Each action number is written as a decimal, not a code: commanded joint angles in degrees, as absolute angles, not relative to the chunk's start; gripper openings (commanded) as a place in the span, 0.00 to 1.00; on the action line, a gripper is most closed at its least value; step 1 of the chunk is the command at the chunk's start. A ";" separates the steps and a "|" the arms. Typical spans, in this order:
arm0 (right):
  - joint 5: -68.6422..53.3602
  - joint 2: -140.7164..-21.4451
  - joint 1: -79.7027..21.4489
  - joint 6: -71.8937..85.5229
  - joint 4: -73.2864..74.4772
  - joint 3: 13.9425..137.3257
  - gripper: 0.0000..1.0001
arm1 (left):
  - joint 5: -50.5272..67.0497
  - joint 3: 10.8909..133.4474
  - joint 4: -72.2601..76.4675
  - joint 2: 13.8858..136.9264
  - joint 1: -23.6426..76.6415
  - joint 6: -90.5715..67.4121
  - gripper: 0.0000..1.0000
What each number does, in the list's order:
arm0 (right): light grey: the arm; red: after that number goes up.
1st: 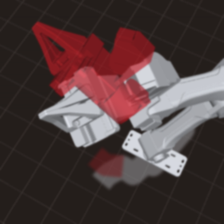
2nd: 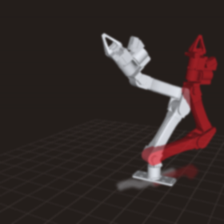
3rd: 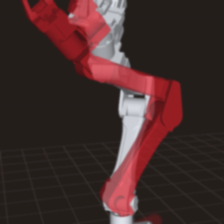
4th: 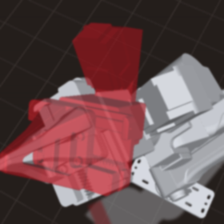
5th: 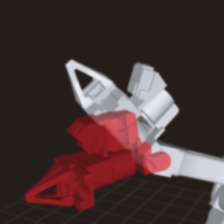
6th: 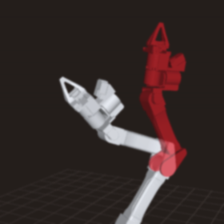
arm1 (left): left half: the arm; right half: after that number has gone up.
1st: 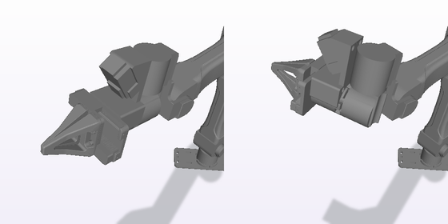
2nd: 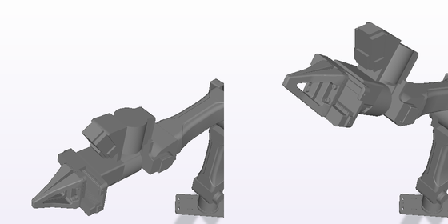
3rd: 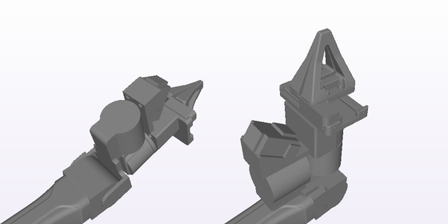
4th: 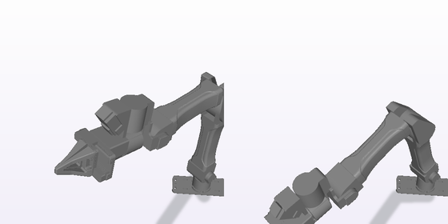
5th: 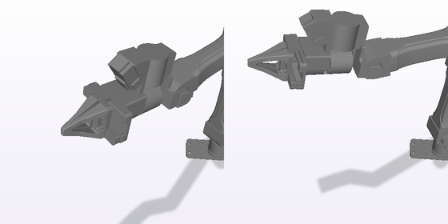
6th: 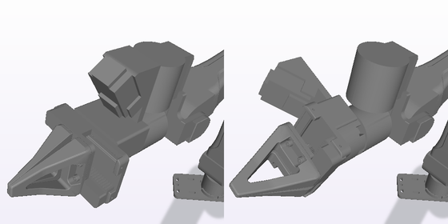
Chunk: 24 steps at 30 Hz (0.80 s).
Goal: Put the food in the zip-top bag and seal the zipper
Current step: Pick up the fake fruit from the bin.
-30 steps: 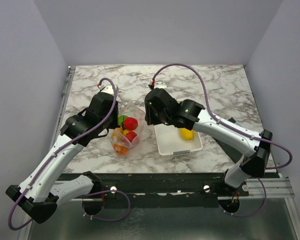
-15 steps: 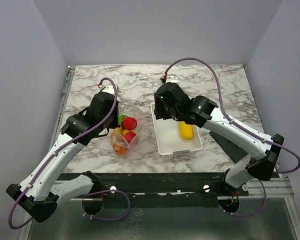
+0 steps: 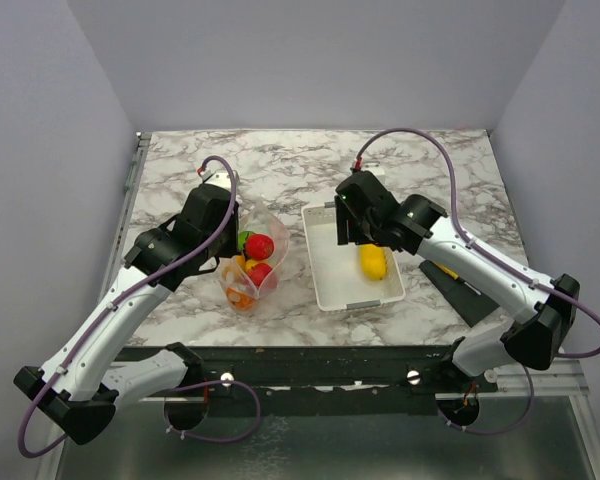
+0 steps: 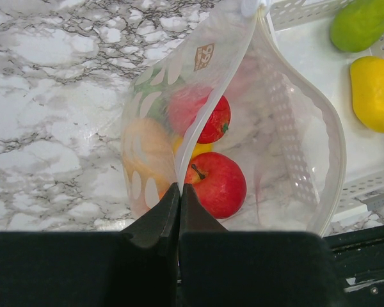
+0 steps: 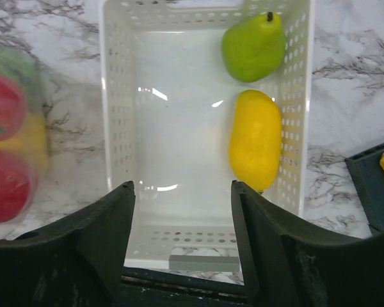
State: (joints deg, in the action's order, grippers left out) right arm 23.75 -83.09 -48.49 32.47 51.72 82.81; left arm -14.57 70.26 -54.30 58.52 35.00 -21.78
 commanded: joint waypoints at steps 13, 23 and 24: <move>28.33 -92.17 -44.67 31.82 52.95 76.15 0.75 | -14.95 69.43 -53.97 57.91 34.98 -21.71 0.00; 32.10 -98.92 -43.12 32.34 53.49 76.68 0.84 | -15.14 68.93 -54.12 57.57 34.98 -21.63 0.00; 32.16 -99.54 -42.97 32.38 53.40 76.72 0.86 | -15.20 68.91 -54.08 57.52 34.98 -21.62 0.00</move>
State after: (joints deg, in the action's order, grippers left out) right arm 29.06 -97.38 -43.77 32.05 52.66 76.42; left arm -14.59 69.58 -54.17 58.48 35.00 -21.78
